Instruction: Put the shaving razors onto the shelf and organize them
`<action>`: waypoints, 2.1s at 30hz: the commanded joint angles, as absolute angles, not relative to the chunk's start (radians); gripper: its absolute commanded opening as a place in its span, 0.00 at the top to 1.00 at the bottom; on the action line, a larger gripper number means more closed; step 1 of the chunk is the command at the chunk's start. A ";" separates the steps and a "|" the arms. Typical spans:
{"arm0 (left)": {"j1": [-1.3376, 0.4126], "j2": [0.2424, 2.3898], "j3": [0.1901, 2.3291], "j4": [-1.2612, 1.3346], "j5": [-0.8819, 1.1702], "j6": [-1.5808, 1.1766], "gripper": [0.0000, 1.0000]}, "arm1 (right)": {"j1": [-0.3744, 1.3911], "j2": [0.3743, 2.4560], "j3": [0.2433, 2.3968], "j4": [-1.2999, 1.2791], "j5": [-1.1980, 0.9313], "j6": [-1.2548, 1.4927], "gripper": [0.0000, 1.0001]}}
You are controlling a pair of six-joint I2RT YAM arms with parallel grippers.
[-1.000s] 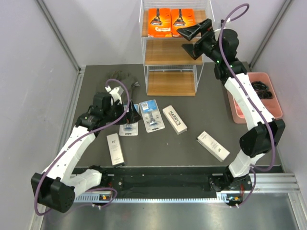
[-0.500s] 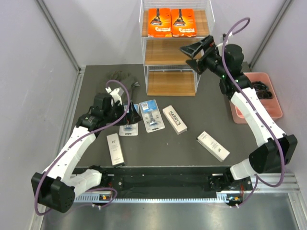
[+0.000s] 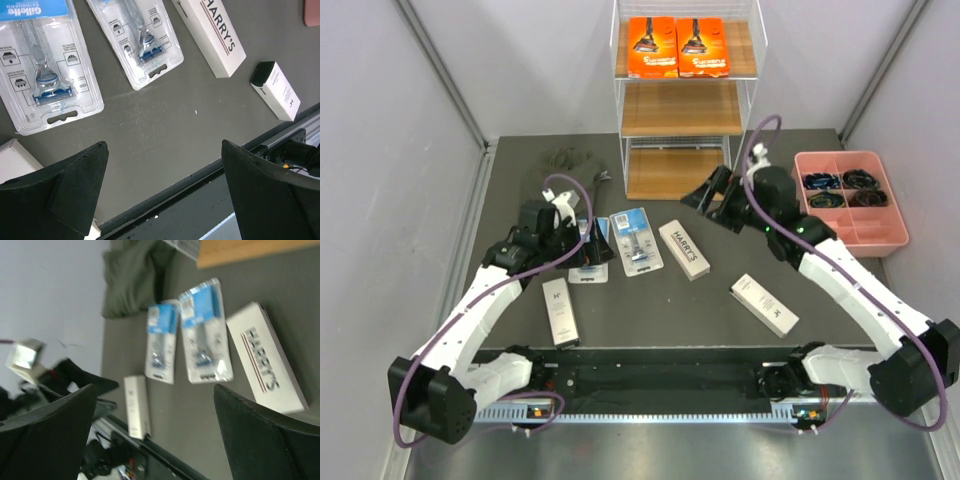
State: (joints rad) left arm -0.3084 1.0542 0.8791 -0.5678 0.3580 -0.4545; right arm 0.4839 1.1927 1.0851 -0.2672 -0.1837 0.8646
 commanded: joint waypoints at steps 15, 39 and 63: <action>-0.305 1.100 0.870 -0.486 0.304 -0.448 0.02 | 0.637 1.065 0.779 -0.377 -0.032 0.782 0.05; -0.268 1.663 1.154 -0.555 0.068 -0.443 0.30 | 0.638 0.977 0.661 -0.368 -0.077 0.821 0.05; -0.249 1.833 1.163 -0.489 -0.054 -0.399 0.63 | 0.637 0.945 0.611 -0.362 -0.078 0.839 0.05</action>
State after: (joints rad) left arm -0.2546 1.7958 1.1435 -0.5209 -0.0166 -0.4156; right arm 0.6266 0.9688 0.6132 -0.3889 -0.0769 0.8349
